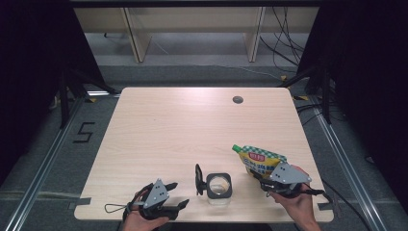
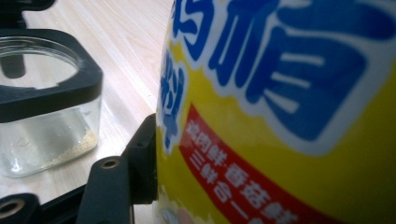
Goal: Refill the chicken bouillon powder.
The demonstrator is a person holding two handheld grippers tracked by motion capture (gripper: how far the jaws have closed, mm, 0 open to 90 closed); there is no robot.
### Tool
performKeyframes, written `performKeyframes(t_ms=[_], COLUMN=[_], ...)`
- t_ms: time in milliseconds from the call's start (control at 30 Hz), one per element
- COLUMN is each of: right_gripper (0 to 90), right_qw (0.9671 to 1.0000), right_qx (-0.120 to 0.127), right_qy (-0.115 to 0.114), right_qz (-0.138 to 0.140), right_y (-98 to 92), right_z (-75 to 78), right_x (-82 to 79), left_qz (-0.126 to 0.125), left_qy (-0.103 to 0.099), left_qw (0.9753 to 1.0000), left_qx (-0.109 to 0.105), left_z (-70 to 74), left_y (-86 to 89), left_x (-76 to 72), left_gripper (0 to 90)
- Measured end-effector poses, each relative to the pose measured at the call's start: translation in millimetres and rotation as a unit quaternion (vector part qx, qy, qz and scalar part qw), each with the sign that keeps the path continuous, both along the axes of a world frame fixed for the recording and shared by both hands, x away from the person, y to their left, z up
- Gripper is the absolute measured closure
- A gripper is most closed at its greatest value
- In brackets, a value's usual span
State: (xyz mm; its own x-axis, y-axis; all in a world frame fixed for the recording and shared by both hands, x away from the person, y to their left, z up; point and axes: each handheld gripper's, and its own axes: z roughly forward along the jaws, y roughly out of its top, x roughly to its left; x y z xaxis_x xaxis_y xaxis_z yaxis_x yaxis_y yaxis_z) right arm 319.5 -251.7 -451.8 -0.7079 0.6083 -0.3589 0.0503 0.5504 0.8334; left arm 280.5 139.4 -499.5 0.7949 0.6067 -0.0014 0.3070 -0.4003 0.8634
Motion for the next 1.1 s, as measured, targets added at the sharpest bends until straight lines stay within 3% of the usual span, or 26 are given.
performKeyframes(t_ms=[67, 133, 167, 267, 433, 467, 567, 667, 767, 867, 900, 933, 967, 1000, 1033, 1067, 1100], right_gripper=[42.0, 42.1, 42.2, 42.3, 42.5, 42.4, 42.5, 42.6, 42.6, 42.7, 42.7, 42.7, 42.7, 42.7, 42.7, 42.7, 42.8], right_qw=[0.9998, 0.9988, 0.9969, 0.9927, 0.9847, 0.9841, 0.9794, 0.9679, 0.9638, 0.9470, 0.9478, 0.9397, 0.9437, 0.9362, 0.9316, 0.9243, 0.9203], right_qx=[-0.015, -0.038, -0.065, -0.102, -0.150, -0.154, -0.177, -0.219, -0.231, -0.275, -0.275, -0.294, -0.285, -0.302, -0.312, -0.330, -0.339], right_qy=[-0.015, -0.030, -0.045, -0.064, -0.087, -0.088, -0.097, -0.124, -0.134, -0.165, -0.161, -0.173, -0.168, -0.179, -0.185, -0.190, -0.194], right_qz=[0.001, 0.004, 0.005, 0.008, 0.012, 0.011, 0.009, 0.006, 0.010, 0.021, 0.012, 0.016, 0.012, 0.020, 0.022, 0.024, 0.025], right_y=[3.1, 6.4, 8.2, 12.0, 15.4, 16.0, 17.2, 21.4, 23.7, 27.2, 29.5, 30.8, 31.8, 32.8, 34.0, 34.6, 36.0], right_z=[3.9, 6.3, 7.2, 7.4, 7.4, 7.1, 7.4, 7.1, 7.2, 7.0, 4.6, 5.8, 3.0, 4.2, 4.0, 4.6, 3.3], right_x=[-5.5, -11.0, -13.7, -21.6, -31.6, -32.3, -34.9, -38.5, -41.0, -42.0, -44.2, -44.6, -46.0, -46.2, -47.1, -47.7, -48.5], left_qz=[0.007, 0.001, 0.001, -0.001, 0.004, 0.005, 0.007, 0.009, 0.004, 0.006, 0.006, 0.002, 0.004, 0.005, 0.006, 0.009, 0.005], left_qy=[0.005, 0.000, 0.002, -0.001, 0.004, 0.005, 0.010, 0.008, 0.004, 0.009, 0.007, 0.003, 0.004, 0.004, 0.009, 0.008, 0.005], left_qw=[0.9999, 1.0000, 1.0000, 1.0000, 0.9999, 1.0000, 0.9999, 0.9999, 0.9999, 0.9999, 0.9999, 0.9999, 1.0000, 1.0000, 0.9999, 0.9999, 0.9999], left_qx=[-0.006, 0.005, 0.000, 0.004, 0.014, 0.004, 0.001, -0.002, 0.010, 0.005, 0.005, 0.012, 0.008, 0.006, 0.004, 0.007, 0.010], left_z=[-0.8, -0.4, -0.7, -1.1, -0.9, -1.6, -1.9, -2.1, -1.2, -1.5, -1.6, -1.2, -1.2, -1.3, -1.6, -2.0, -2.0], left_y=[-0.5, 0.7, -0.1, -0.1, 1.2, 0.0, 0.1, -0.2, 1.9, 1.4, 1.5, 2.3, 1.8, 1.5, 1.2, 1.2, 1.5], left_x=[-0.9, 0.2, 0.1, 0.5, 0.3, -0.1, -0.6, 0.2, 1.0, 0.9, 0.6, 1.1, 0.9, 1.1, 1.0, 0.9, 1.0], left_gripper=[32.3, 32.3, 32.2, 32.3, 32.3, 32.2, 32.2, 32.3, 32.2, 32.2, 32.2, 32.1, 32.1, 32.1, 32.1, 32.0, 32.0])
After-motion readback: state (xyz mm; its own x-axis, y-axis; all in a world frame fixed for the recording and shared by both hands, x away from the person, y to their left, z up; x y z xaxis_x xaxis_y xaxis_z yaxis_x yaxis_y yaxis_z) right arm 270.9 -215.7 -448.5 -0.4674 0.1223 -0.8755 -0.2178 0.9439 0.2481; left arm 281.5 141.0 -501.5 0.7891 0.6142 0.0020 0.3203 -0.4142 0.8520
